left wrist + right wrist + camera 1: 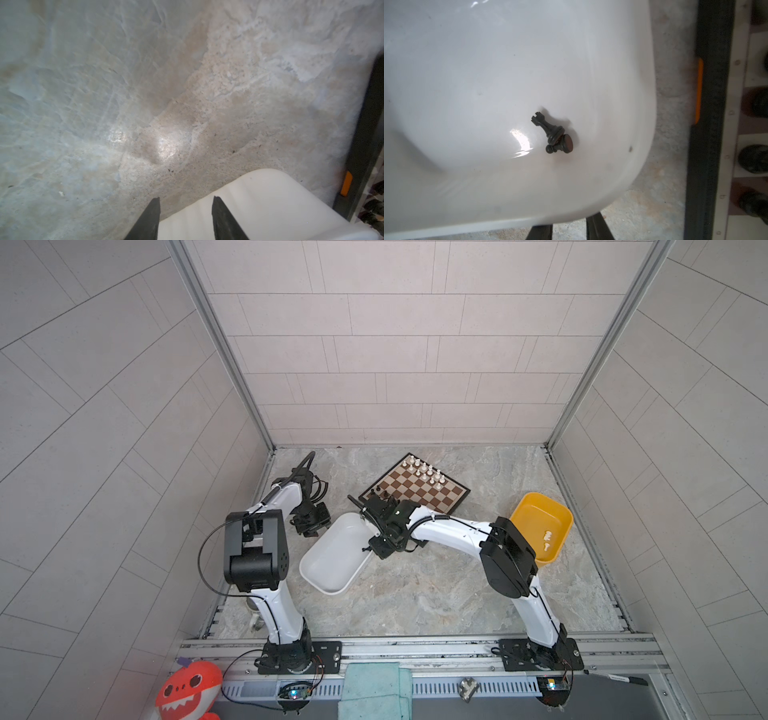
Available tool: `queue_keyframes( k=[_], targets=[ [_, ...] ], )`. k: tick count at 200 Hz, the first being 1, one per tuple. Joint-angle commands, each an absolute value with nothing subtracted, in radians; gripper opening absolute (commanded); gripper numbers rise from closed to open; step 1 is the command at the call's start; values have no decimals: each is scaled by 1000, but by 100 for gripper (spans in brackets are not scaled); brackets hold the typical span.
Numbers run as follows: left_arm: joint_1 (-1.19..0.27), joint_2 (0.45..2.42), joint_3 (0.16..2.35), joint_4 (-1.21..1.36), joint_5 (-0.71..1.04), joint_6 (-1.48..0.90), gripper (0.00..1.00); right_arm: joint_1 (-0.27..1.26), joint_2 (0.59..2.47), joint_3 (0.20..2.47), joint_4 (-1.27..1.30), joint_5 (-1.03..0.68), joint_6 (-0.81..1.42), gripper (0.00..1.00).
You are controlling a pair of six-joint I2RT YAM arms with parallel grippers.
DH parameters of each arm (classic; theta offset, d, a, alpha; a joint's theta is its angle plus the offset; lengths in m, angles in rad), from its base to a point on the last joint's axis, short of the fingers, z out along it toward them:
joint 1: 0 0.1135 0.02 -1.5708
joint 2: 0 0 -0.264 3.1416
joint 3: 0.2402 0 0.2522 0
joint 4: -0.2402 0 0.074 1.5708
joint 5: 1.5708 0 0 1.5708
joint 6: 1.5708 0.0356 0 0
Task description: Set up the chess pieces on the board
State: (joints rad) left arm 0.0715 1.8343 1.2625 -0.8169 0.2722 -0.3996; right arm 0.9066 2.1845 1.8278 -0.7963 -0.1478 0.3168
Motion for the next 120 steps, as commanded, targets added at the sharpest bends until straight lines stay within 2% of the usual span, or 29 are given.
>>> queue_keyframes(
  k=[1,24,79,120],
  targets=[
    [56,1835,1262,-845,314,-408,46,902,2240,1925,-798,-129,301,28],
    [54,1802,1236,-842,303,-424,45,892,2288,2008,-821,-134,291,28],
    [53,1593,1012,-780,251,-514,45,876,2389,2190,-878,-138,245,32],
    [54,1531,971,-789,271,-503,45,870,2427,2262,-878,-147,228,33]
  ],
)
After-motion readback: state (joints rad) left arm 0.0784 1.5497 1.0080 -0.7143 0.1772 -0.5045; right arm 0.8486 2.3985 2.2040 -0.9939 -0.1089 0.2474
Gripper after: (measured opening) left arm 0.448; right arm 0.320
